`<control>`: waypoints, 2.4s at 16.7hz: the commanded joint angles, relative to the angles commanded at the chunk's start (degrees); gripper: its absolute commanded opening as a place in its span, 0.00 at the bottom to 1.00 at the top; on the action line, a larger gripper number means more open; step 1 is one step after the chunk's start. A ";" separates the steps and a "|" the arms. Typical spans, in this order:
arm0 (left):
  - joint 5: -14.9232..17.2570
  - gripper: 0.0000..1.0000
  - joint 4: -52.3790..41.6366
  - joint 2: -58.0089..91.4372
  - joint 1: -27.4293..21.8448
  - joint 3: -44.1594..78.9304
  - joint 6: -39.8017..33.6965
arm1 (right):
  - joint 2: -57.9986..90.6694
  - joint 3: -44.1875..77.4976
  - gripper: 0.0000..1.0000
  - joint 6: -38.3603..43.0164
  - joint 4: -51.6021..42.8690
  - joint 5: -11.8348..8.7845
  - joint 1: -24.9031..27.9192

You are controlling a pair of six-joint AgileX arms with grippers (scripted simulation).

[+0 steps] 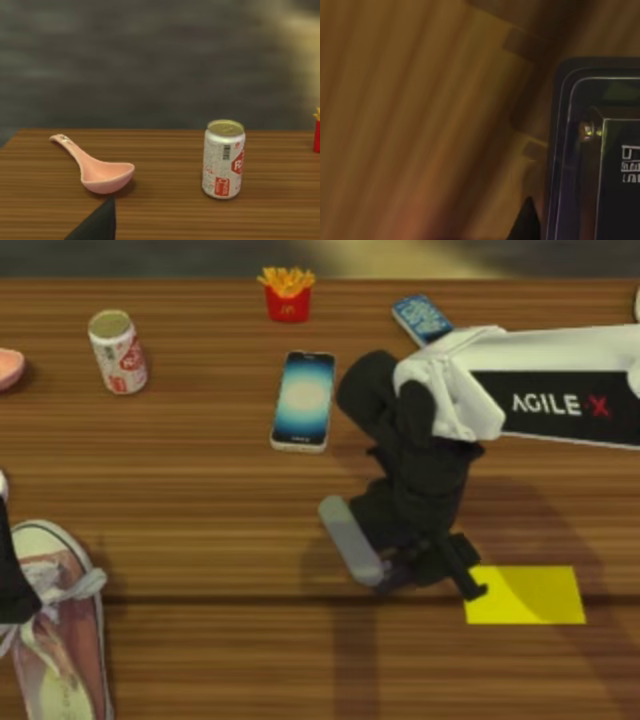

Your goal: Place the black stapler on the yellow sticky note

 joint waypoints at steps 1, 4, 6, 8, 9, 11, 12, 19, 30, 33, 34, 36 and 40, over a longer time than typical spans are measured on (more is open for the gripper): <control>0.00 1.00 0.00 0.00 0.00 0.00 0.00 | 0.00 0.00 0.17 0.00 0.00 0.00 0.00; 0.00 1.00 0.00 0.00 0.00 0.00 0.00 | 0.00 0.00 0.00 0.00 0.00 0.00 0.00; 0.00 1.00 0.00 0.00 0.00 0.00 0.00 | 0.00 0.00 0.00 0.00 0.00 0.00 0.00; 0.00 1.00 0.00 0.00 0.00 0.00 0.00 | 0.00 0.00 0.00 0.00 0.00 0.00 0.00; 0.00 1.00 0.00 0.00 0.00 0.00 0.00 | 0.00 0.00 0.00 0.00 0.00 0.00 0.00; 0.00 1.00 0.00 0.00 0.00 0.00 0.00 | 0.00 0.00 0.00 0.00 0.00 0.00 0.00; 0.00 1.00 0.00 0.00 0.00 0.00 0.00 | -0.07 0.04 0.00 0.06 -0.01 0.00 -0.15; 0.00 1.00 0.00 0.00 0.00 0.00 0.00 | -2.87 9.07 0.00 -0.30 -12.24 -0.04 0.19; 0.00 1.00 0.00 0.00 0.00 0.00 0.00 | -7.44 12.63 0.00 0.78 -19.11 -0.40 -1.13; 0.00 1.00 0.00 0.00 0.00 0.00 0.00 | -13.61 5.18 0.00 3.47 -16.14 -1.43 -4.75; 0.00 1.00 0.00 0.00 0.00 0.00 0.00 | -16.00 1.69 0.00 4.52 -15.00 -1.85 -6.21; 0.00 1.00 0.00 0.00 0.00 0.00 0.00 | -20.77 -5.57 0.00 6.57 -12.77 -2.70 -9.11; 0.00 1.00 0.00 0.00 0.00 0.00 0.00 | -27.70 -13.82 0.00 9.43 -9.52 -3.93 -13.31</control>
